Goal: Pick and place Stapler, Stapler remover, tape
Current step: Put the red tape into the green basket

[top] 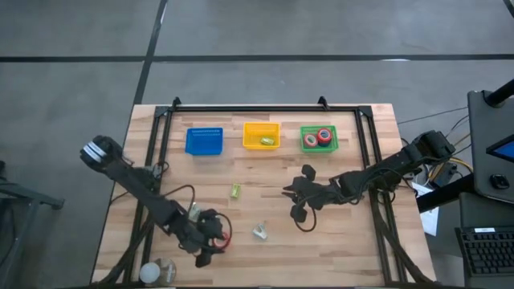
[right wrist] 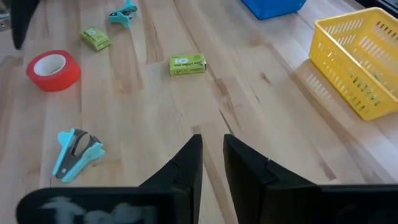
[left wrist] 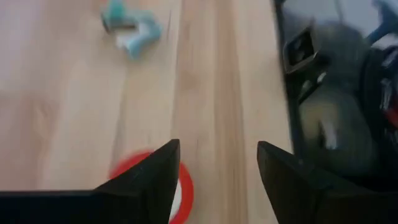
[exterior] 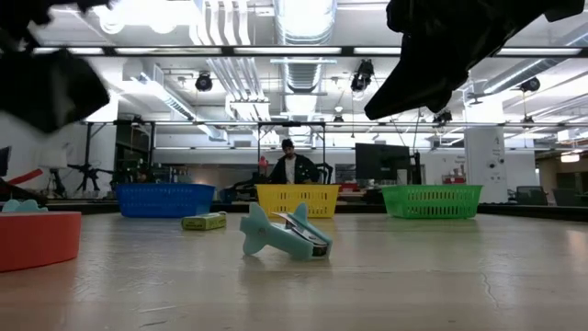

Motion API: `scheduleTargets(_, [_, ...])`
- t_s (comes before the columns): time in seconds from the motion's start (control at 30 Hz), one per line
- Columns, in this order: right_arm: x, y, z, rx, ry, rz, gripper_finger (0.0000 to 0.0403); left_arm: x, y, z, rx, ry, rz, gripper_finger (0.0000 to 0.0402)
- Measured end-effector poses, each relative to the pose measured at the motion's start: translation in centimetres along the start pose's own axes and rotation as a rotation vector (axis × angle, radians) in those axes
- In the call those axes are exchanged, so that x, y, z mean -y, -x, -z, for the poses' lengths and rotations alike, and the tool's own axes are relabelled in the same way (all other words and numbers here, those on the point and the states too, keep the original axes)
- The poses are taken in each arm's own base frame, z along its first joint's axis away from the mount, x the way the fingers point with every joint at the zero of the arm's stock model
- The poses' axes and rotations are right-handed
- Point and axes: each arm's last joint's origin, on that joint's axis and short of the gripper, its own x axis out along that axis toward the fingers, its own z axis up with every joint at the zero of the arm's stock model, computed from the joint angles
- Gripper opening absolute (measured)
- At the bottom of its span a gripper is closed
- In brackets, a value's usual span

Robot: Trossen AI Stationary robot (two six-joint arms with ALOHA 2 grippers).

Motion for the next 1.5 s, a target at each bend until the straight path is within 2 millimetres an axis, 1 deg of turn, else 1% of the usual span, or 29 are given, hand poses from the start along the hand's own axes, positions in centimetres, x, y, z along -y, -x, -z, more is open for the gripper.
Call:
scheduleTargets(0.07, [0.0,0.0,0.0,0.001,0.002,0.001,0.0059,-0.2,-0.8,0.6,-0.053,0.006,-0.017,0.0215])
scheduleTargets(0.23, [0.0,0.0,-0.1,0.007,0.004,0.0,0.0064,0.2,-2.6,0.8,-0.103,0.008,-0.024,0.0208])
scheduleTargets(0.43, [0.0,0.0,-0.2,0.012,0.006,0.0,0.0064,0.5,-3.9,0.9,-0.158,-0.02,-0.088,0.0198])
scheduleTargets(0.6, [0.0,0.0,-0.3,0.015,0.004,-0.001,0.0056,1.0,-3.9,0.3,-0.183,-0.034,-0.11,0.0194])
scheduleTargets(0.77, [0.0,0.0,-0.3,0.015,0.008,-0.001,0.0054,1.7,-2.6,-0.9,-0.173,-0.06,-0.132,0.0193])
scheduleTargets(0.9, [0.0,0.0,-0.3,0.015,0.009,-0.001,0.0053,1.1,-2.3,-0.5,-0.208,-0.051,-0.217,0.0193])
scheduleTargets(1.0, [0.0,0.0,-0.3,0.015,0.012,-0.002,0.0052,1.1,-2.5,-0.4,-0.198,-0.023,-0.207,0.0193])
scheduleTargets(1.1, [0.0,0.0,-0.3,0.015,0.012,-0.002,0.0052,0.8,-3.3,0.3,-0.211,-0.015,-0.18,0.0193])
scheduleTargets(1.2, [0.0,0.0,-0.3,0.015,0.012,-0.001,0.0052,0.8,-3.6,0.4,-0.202,-0.005,-0.157,0.0193])
scheduleTargets(1.4, [-0.1,0.0,-0.4,0.028,0.004,-0.008,0.0052,0.2,-4.5,1.0,-0.231,-0.004,-0.198,0.019])
scheduleTargets(1.5, [-0.1,0.0,-0.5,0.032,0.007,-0.01,0.0052,-0.1,-5.1,1.1,-0.239,-0.005,-0.214,0.0176])
